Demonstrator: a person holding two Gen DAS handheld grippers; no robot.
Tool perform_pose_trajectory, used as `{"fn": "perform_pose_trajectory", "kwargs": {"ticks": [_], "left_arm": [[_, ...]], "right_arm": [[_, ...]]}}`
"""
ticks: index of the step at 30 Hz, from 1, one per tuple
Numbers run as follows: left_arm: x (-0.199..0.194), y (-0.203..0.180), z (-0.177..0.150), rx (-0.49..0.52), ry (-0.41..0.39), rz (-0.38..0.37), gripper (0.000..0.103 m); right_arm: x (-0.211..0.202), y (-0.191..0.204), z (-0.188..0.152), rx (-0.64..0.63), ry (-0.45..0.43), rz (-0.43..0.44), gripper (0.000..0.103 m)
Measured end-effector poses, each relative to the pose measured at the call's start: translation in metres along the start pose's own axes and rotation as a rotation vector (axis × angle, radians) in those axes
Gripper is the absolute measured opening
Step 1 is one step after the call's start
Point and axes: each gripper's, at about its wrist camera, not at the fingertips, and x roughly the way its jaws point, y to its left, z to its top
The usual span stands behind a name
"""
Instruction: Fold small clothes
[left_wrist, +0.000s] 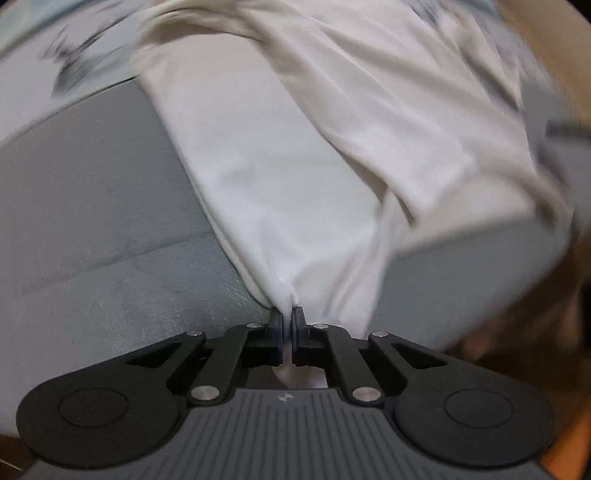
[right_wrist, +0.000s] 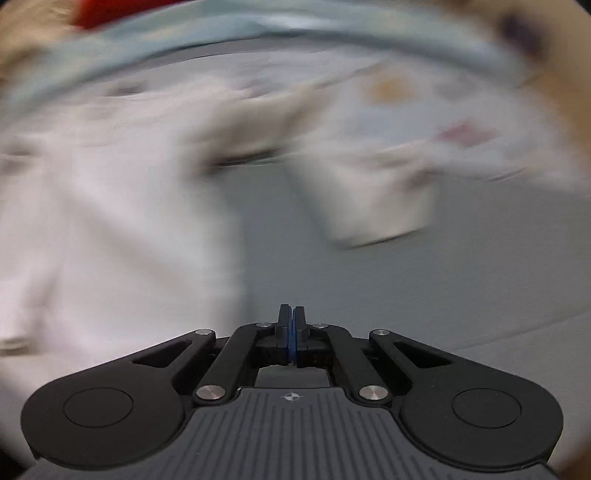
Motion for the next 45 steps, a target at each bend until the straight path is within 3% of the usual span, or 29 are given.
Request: {"fn": "perform_pose_trajectory", "kwargs": {"ticks": [1, 3, 6, 9, 10, 12, 14, 15, 18, 20, 24, 25, 26, 27, 28, 29, 34, 38, 40, 42, 44, 45], "left_arm": [[0.006, -0.008, -0.003, 0.041, 0.029, 0.039, 0.004], [0.012, -0.013, -0.007, 0.089, 0.060, 0.082, 0.004], [0.011, -0.001, -0.010, 0.054, 0.073, 0.141, 0.004], [0.007, 0.020, -0.012, -0.020, 0.083, 0.234, 0.005], [0.003, 0.026, -0.013, -0.056, 0.072, 0.228, 0.006], [-0.010, 0.028, -0.014, -0.095, 0.010, 0.189, 0.007], [-0.024, 0.026, -0.014, -0.116, -0.080, 0.158, 0.021], [-0.031, 0.024, -0.013, -0.121, -0.124, 0.134, 0.024], [-0.036, 0.015, 0.003, -0.124, -0.188, 0.031, 0.031], [-0.030, 0.008, 0.005, -0.103, -0.172, -0.025, 0.055], [-0.014, -0.015, -0.003, 0.016, -0.109, 0.028, 0.059], [-0.010, -0.015, -0.006, 0.030, -0.096, 0.036, 0.058], [-0.005, -0.014, -0.006, 0.045, -0.082, 0.042, 0.050], [0.000, -0.013, -0.007, 0.058, -0.074, 0.047, 0.041], [0.001, -0.012, -0.008, 0.069, -0.065, 0.046, 0.017], [0.003, -0.011, -0.010, 0.077, -0.051, 0.029, 0.004], [-0.004, -0.011, -0.032, 0.196, -0.026, -0.015, 0.003], [-0.003, -0.017, -0.057, 0.308, 0.034, -0.062, 0.005], [-0.009, -0.012, -0.060, 0.281, 0.034, -0.126, 0.005], [-0.018, 0.000, -0.057, 0.224, -0.019, -0.151, 0.009], [-0.027, 0.019, -0.052, 0.119, -0.074, -0.178, 0.015], [-0.031, 0.026, -0.050, 0.072, -0.100, -0.171, 0.020]], "right_arm": [[0.004, -0.012, -0.001, -0.002, 0.010, -0.085, 0.000], [0.010, -0.044, -0.003, 0.123, 0.043, -0.071, 0.000], [0.004, -0.057, -0.006, 0.222, 0.022, 0.107, 0.004], [-0.016, -0.021, -0.008, 0.059, -0.056, 0.304, 0.006], [-0.021, -0.008, -0.010, -0.005, -0.073, 0.347, 0.007], [-0.028, 0.020, -0.014, -0.092, -0.067, 0.461, 0.020], [-0.034, 0.046, -0.014, -0.145, -0.048, 0.551, 0.033], [-0.038, 0.057, -0.016, -0.175, -0.043, 0.581, 0.043], [-0.052, 0.094, -0.024, -0.278, -0.060, 0.644, 0.055], [-0.057, 0.117, -0.026, -0.333, -0.052, 0.646, 0.058], [-0.048, 0.145, -0.031, -0.407, 0.001, 0.631, 0.058], [-0.049, 0.151, -0.035, -0.431, 0.006, 0.621, 0.058], [-0.047, 0.157, -0.039, -0.461, 0.011, 0.608, 0.055], [-0.048, 0.161, -0.043, -0.486, 0.014, 0.604, 0.044], [-0.049, 0.165, -0.046, -0.521, 0.009, 0.599, 0.030], [-0.052, 0.166, -0.051, -0.557, 0.006, 0.594, 0.003], [-0.070, 0.158, -0.073, -0.698, 0.013, 0.677, 0.002], [-0.070, 0.138, -0.102, -0.809, 0.109, 0.671, 0.001], [-0.067, 0.129, -0.113, -0.831, 0.178, 0.663, 0.001], [-0.065, 0.117, -0.116, -0.799, 0.240, 0.671, 0.002], [-0.068, 0.102, -0.105, -0.696, 0.204, 0.674, 0.008], [-0.069, 0.091, -0.094, -0.613, 0.171, 0.667, 0.017]]}}
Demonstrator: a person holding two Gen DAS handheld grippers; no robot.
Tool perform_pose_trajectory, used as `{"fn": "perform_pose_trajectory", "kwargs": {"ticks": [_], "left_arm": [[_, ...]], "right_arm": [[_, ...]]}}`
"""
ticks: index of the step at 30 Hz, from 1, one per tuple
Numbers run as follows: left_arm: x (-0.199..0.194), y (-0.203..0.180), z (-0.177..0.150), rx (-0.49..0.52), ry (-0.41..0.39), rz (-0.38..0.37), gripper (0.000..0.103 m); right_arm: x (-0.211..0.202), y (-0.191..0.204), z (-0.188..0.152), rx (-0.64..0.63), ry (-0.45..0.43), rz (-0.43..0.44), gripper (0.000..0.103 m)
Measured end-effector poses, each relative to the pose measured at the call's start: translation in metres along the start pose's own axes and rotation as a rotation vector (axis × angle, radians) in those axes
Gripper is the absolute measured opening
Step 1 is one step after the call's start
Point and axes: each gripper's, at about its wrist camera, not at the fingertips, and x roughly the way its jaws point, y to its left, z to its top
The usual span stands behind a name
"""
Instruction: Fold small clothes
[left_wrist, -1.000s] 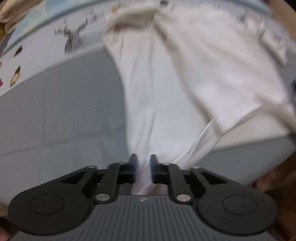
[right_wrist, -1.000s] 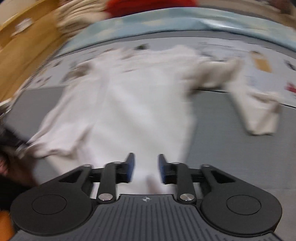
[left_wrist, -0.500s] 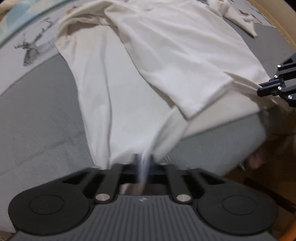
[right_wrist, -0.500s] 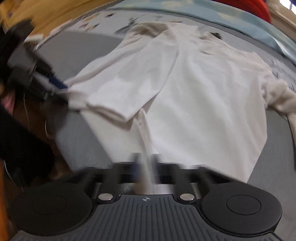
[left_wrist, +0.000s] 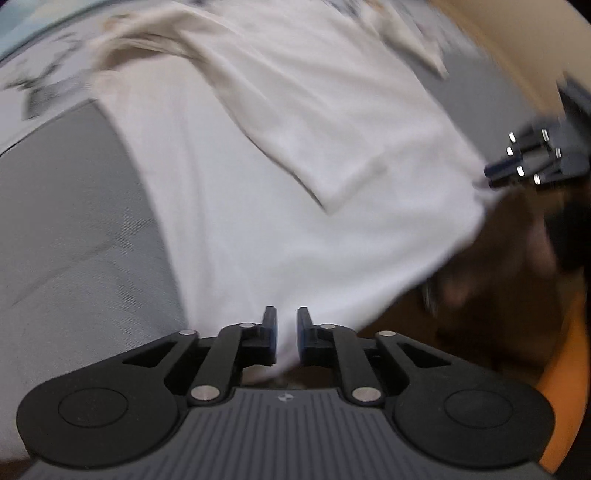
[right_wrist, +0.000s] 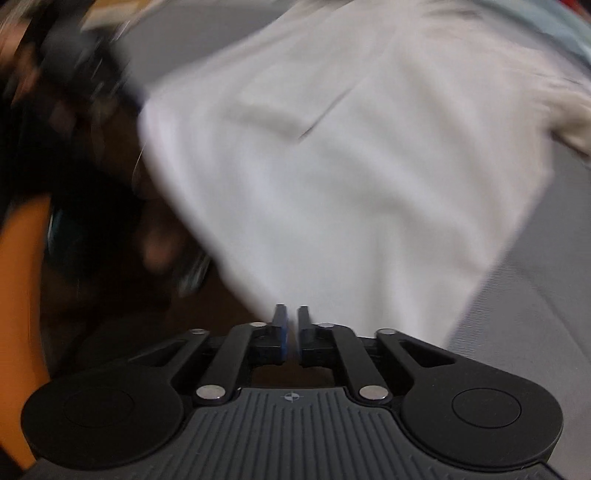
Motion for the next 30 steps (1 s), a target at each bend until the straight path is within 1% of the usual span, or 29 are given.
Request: {"fn": "perform_pose_trajectory", "kwargs": {"ticks": [1, 2, 3, 4, 5, 6, 8, 9, 13, 14, 15, 16, 17, 19, 22, 24, 26, 27, 30], "left_arm": [[-0.003, 0.008, 0.001, -0.054, -0.025, 0.026, 0.031], [-0.003, 0.014, 0.002, -0.097, -0.032, 0.048, 0.032], [-0.001, 0.021, 0.004, -0.151, -0.022, 0.073, 0.032], [0.004, 0.028, 0.004, -0.194, -0.002, 0.094, 0.032], [0.008, 0.031, 0.003, -0.209, 0.019, 0.109, 0.032], [0.013, 0.031, 0.001, -0.207, 0.038, 0.121, 0.032], [0.021, 0.031, 0.001, -0.192, 0.067, 0.131, 0.032], [0.026, 0.030, 0.000, -0.183, 0.086, 0.136, 0.032], [0.040, 0.027, -0.006, -0.137, 0.153, 0.193, 0.032], [0.043, 0.026, -0.007, -0.127, 0.164, 0.201, 0.028], [0.044, 0.025, -0.007, -0.119, 0.163, 0.200, 0.024], [0.045, 0.024, -0.006, -0.113, 0.160, 0.196, 0.015], [0.045, 0.022, -0.005, -0.106, 0.157, 0.187, 0.007], [0.044, 0.018, -0.004, -0.088, 0.152, 0.176, 0.007], [0.045, 0.008, -0.004, -0.054, 0.155, 0.167, 0.006], [0.045, 0.004, -0.006, -0.034, 0.172, 0.155, 0.006], [0.048, 0.000, -0.009, 0.008, 0.201, 0.149, 0.006], [0.051, -0.003, -0.011, 0.032, 0.216, 0.160, 0.006], [0.059, -0.011, -0.015, 0.090, 0.263, 0.206, 0.006]], "right_arm": [[-0.009, -0.010, 0.002, 0.064, -0.054, -0.021, 0.023], [-0.018, -0.022, 0.005, 0.139, -0.116, -0.064, 0.033], [-0.024, -0.033, 0.007, 0.204, -0.158, -0.121, 0.040], [-0.027, -0.043, 0.008, 0.269, -0.183, -0.185, 0.041], [-0.028, -0.054, 0.008, 0.343, -0.192, -0.247, 0.041], [-0.027, -0.064, 0.008, 0.407, -0.183, -0.283, 0.041], [-0.019, -0.077, 0.006, 0.494, -0.149, -0.301, 0.041], [-0.014, -0.079, 0.007, 0.509, -0.130, -0.305, 0.041], [0.005, -0.073, 0.009, 0.464, -0.053, -0.337, 0.040], [0.009, -0.075, 0.012, 0.451, -0.031, -0.328, 0.038], [0.015, -0.074, 0.013, 0.443, -0.012, -0.310, 0.027], [0.019, -0.070, 0.015, 0.424, -0.012, -0.305, 0.022], [0.018, -0.067, 0.018, 0.406, -0.019, -0.300, 0.004], [0.017, -0.065, 0.020, 0.399, -0.035, -0.270, 0.003], [0.014, -0.068, 0.019, 0.386, -0.031, -0.287, 0.003], [0.011, -0.071, 0.014, 0.384, -0.018, -0.325, 0.002], [0.007, -0.076, 0.007, 0.378, 0.006, -0.384, 0.002], [0.005, -0.079, 0.004, 0.386, 0.014, -0.388, 0.002], [0.003, -0.082, 0.000, 0.405, 0.033, -0.364, 0.002]]}}
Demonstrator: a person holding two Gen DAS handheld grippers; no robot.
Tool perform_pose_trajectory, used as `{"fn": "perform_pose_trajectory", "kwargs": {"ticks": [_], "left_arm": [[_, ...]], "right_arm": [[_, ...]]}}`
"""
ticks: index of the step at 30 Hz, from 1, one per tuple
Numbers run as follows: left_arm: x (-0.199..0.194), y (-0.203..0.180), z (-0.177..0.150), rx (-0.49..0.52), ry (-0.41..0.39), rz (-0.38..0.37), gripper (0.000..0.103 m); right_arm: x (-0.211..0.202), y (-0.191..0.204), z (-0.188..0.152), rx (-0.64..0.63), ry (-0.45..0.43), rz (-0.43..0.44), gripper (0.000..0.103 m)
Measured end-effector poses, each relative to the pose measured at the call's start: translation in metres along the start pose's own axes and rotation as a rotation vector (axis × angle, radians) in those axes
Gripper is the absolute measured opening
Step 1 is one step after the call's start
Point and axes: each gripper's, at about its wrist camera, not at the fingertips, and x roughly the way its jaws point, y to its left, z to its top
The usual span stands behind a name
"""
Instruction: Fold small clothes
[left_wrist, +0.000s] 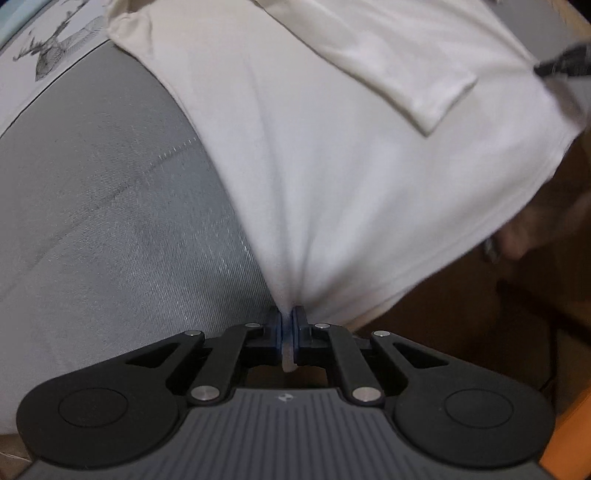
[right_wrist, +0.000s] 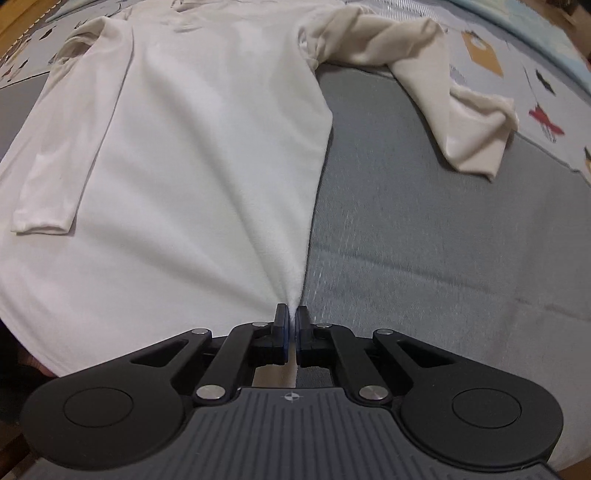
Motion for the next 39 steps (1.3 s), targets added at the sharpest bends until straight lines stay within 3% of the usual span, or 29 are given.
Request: {"fn": "perform_pose_trajectory", "kwargs": {"ticks": [4, 7, 10, 13, 16, 18, 19, 20, 21, 24, 26, 27, 28, 31, 35, 37, 39], "left_arm": [[-0.005, 0.002, 0.004, -0.005, -0.018, 0.000, 0.011], [-0.026, 0.013, 0.015, -0.070, -0.153, 0.032, 0.019], [-0.047, 0.020, 0.031, -0.139, -0.302, -0.016, 0.019], [-0.059, 0.002, 0.051, -0.107, -0.415, -0.071, 0.019], [-0.059, -0.037, 0.075, -0.014, -0.472, -0.111, 0.021], [-0.051, -0.067, 0.091, 0.059, -0.480, -0.140, 0.029], [-0.044, -0.082, 0.093, 0.084, -0.485, -0.152, 0.039], [-0.037, -0.092, 0.097, 0.112, -0.485, -0.168, 0.050], [-0.027, -0.103, 0.101, 0.142, -0.468, -0.171, 0.054], [0.004, -0.131, 0.112, 0.271, -0.399, -0.077, 0.054], [0.024, -0.132, 0.112, 0.293, -0.350, -0.012, 0.046], [0.023, -0.128, 0.113, 0.277, -0.369, -0.040, 0.037], [0.019, -0.122, 0.115, 0.254, -0.386, -0.076, 0.005], [0.011, -0.095, 0.116, 0.182, -0.421, -0.112, 0.004], [-0.016, -0.035, 0.106, 0.017, -0.578, -0.142, 0.004], [-0.028, 0.012, 0.093, -0.135, -0.668, -0.150, 0.004], [-0.035, 0.065, 0.075, -0.321, -0.739, -0.136, 0.004]], "right_arm": [[0.000, 0.011, -0.001, -0.059, 0.023, 0.003, 0.002], [-0.004, 0.013, 0.004, -0.029, -0.020, -0.018, 0.004], [-0.021, 0.018, 0.010, -0.028, -0.162, -0.046, 0.011], [-0.031, 0.025, 0.016, -0.027, -0.258, 0.025, 0.018], [-0.020, 0.042, 0.016, -0.110, -0.216, 0.076, 0.024], [0.000, 0.056, 0.011, -0.210, -0.103, 0.029, 0.024], [0.012, 0.062, 0.007, -0.259, -0.043, -0.010, 0.024], [0.012, 0.066, 0.006, -0.299, -0.065, -0.028, 0.027], [0.012, 0.071, 0.008, -0.328, -0.068, -0.041, 0.027], [0.012, 0.068, 0.018, -0.256, -0.043, -0.038, 0.028], [0.004, 0.065, 0.023, -0.236, -0.064, -0.068, 0.028], [-0.004, 0.064, 0.025, -0.238, -0.089, -0.080, 0.028], [-0.012, 0.065, 0.028, -0.236, -0.121, -0.087, 0.028], [-0.048, 0.060, 0.042, -0.206, -0.237, -0.111, 0.029], [-0.084, 0.054, 0.054, -0.166, -0.448, -0.132, 0.050], [-0.077, 0.053, 0.054, -0.114, -0.472, -0.142, 0.050], [-0.057, 0.055, 0.062, -0.064, -0.391, -0.122, 0.046]]}}
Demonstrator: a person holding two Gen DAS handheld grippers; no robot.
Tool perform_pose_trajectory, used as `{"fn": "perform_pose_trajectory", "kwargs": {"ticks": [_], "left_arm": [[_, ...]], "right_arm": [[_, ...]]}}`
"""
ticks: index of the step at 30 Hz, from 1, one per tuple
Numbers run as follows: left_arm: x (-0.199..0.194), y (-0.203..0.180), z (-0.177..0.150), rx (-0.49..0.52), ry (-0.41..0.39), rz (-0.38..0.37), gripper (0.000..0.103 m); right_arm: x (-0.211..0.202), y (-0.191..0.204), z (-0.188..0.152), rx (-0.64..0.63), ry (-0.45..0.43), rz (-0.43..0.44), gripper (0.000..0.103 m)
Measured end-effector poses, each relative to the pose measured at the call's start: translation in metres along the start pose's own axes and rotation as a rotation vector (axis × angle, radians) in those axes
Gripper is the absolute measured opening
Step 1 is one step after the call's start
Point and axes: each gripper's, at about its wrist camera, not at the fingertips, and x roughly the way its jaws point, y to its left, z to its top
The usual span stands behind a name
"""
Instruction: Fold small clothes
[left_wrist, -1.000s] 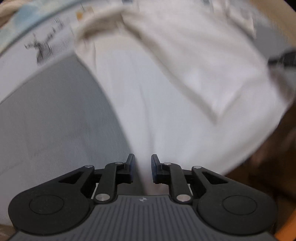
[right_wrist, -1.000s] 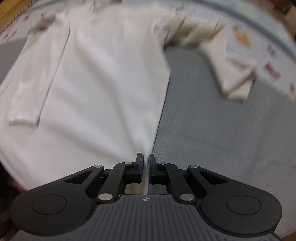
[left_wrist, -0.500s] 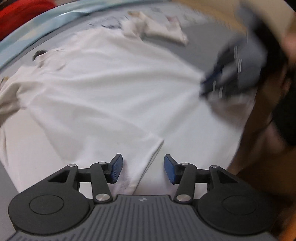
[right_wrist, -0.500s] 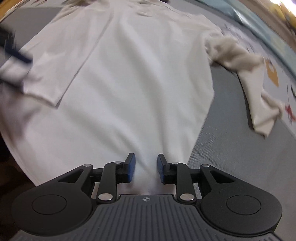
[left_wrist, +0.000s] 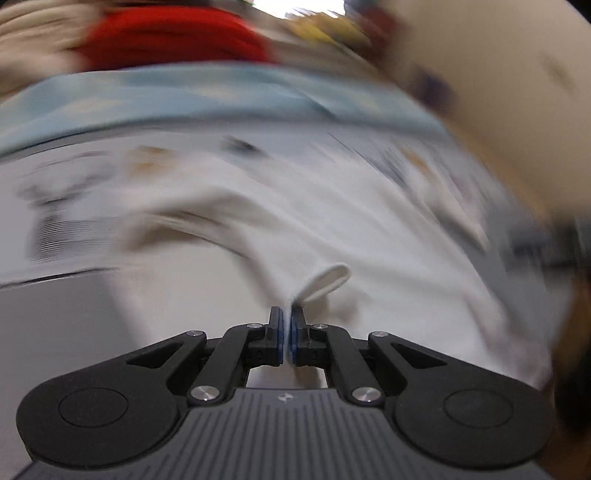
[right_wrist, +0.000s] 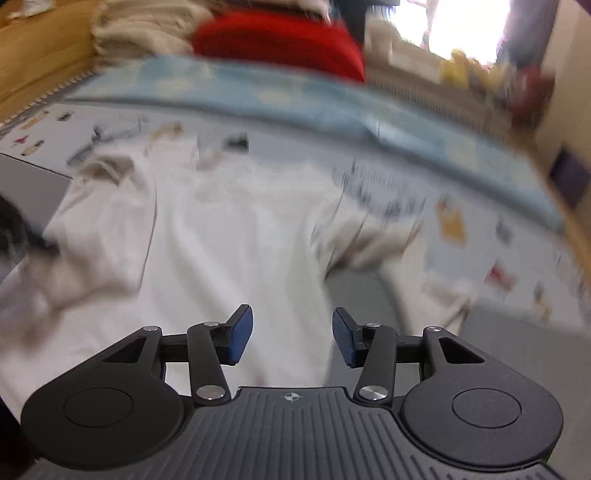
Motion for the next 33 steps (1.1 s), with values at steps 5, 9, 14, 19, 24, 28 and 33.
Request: {"fn": "perform_pose_trajectory", "kwargs": {"ticks": [5, 9, 14, 19, 24, 28, 33], "left_arm": [[-0.050, 0.148, -0.004, -0.394, -0.150, 0.377, 0.004], [-0.101, 0.254, -0.041, -0.725, -0.192, 0.818, 0.003], [-0.142, 0.309, -0.074, -0.931, -0.267, 0.862, 0.003], [-0.148, 0.306, -0.050, -0.866, -0.345, 0.738, 0.003], [-0.165, 0.318, -0.020, -0.788, -0.519, 0.654, 0.003], [-0.183, 0.368, -0.042, -1.091, -0.547, 0.855, 0.000], [-0.162, 0.366, -0.043, -1.013, -0.403, 0.791, 0.001]], "right_arm": [[0.024, 0.023, 0.020, -0.020, -0.002, 0.007, 0.046], [0.041, 0.036, 0.026, -0.071, 0.049, -0.028, 0.046], [0.052, 0.049, 0.031, -0.105, 0.095, -0.078, 0.046], [0.070, 0.061, 0.031, -0.159, 0.151, -0.087, 0.046], [0.081, 0.074, 0.030, -0.208, 0.197, -0.071, 0.049], [0.080, 0.081, 0.026, -0.254, 0.199, -0.052, 0.049], [0.076, 0.069, 0.023, -0.246, 0.207, -0.070, 0.049]]}}
